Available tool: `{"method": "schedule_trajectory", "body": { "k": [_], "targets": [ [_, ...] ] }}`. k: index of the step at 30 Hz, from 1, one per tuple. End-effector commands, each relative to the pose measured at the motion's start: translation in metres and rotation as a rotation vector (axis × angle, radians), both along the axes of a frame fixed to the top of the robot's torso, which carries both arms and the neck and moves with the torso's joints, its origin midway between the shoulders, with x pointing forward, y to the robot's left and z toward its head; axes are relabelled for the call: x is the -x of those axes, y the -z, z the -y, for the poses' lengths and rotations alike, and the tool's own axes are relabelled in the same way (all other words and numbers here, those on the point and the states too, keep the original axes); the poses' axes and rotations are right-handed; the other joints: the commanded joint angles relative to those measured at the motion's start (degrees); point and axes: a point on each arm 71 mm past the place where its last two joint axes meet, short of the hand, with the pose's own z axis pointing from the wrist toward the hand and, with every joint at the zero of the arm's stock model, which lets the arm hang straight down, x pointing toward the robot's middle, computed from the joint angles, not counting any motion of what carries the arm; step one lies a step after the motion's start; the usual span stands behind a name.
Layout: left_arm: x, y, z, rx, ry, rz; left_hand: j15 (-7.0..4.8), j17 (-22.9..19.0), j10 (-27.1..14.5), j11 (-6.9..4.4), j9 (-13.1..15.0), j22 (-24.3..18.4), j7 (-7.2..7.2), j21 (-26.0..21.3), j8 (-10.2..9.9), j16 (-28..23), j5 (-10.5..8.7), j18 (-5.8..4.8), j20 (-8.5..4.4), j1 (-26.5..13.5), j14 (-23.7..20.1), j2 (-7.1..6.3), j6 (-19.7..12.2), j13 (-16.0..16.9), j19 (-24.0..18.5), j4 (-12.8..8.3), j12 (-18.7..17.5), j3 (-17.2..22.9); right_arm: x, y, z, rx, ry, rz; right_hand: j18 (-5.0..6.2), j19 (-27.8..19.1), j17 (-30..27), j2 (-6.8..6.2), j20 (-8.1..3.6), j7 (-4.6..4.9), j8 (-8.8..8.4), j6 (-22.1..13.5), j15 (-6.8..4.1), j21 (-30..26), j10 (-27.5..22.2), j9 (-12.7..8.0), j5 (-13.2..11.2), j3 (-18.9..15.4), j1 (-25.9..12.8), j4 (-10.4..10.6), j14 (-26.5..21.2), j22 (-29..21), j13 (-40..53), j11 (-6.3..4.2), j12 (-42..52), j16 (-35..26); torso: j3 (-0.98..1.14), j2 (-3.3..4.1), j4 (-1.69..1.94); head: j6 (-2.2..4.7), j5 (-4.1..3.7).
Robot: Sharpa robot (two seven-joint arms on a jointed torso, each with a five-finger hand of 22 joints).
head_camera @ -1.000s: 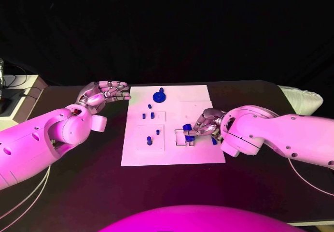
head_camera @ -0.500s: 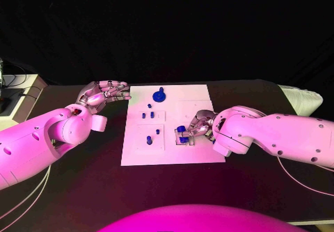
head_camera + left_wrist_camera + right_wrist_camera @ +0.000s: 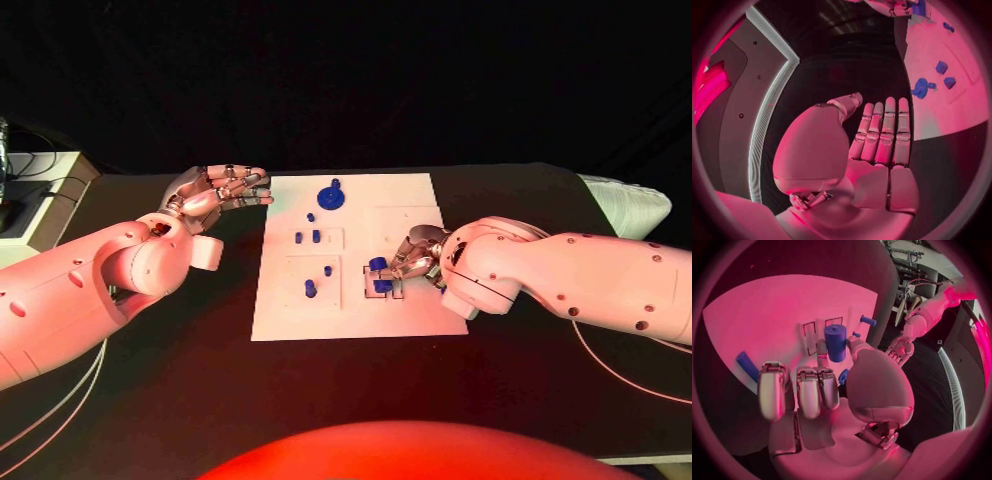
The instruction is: Assemble the parts on the task board
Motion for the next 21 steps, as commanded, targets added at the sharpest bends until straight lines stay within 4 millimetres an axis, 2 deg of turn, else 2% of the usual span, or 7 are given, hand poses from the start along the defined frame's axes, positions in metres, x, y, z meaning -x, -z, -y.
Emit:
{"method": "schedule_trajectory", "body": {
  "k": [1, 21],
  "targets": [
    [0.0004, -0.001, 0.0025, 0.007, 0.019, 0.006, 0.23, 0.1, -0.3, 0.04, -0.1, -0.1, 0.15, -0.4, -0.3, -0.3, 0.07, 0.6, -0.05, -0.1, 0.2, 0.22, 0.1, 0.0, 0.3, 0.1, -0.2, -0.4, 0.0013, 0.004, -0.0006, 0.029, -0.035, -0.016, -0.96, 4.4, 11.3, -0.25, -0.42, 0.26, 0.14, -0.2, -0.14, -0.4, 6.0, 0.0, -1.1, 0.0, -0.4, -0.1, 5.3, 12.9, 15.1, -0.21, 0.1, -0.1, 0.0, -0.03, 0.02, -0.11, 0.02],
    [0.0005, -0.0009, 0.0017, 0.006, 0.02, 0.005, 0.25, 0.1, -0.3, 0.06, -0.1, -0.1, 0.18, -0.4, -0.4, -0.4, 0.07, 0.6, -0.04, -0.1, 0.2, 0.25, 0.1, 0.0, 0.3, 0.1, -0.3, -0.4, 0.0063, 0.0055, -0.004, 0.026, -0.052, -0.011, -0.99, 4.4, 11.4, -0.29, -0.41, 0.25, 0.18, -0.1, -0.13, -0.2, 6.0, 0.0, -1.6, -0.1, -0.4, 0.0, 5.3, 12.9, 15.1, -0.21, 0.1, -0.1, -0.02, -0.04, 0.03, -0.31, 0.25]
  ]
}}
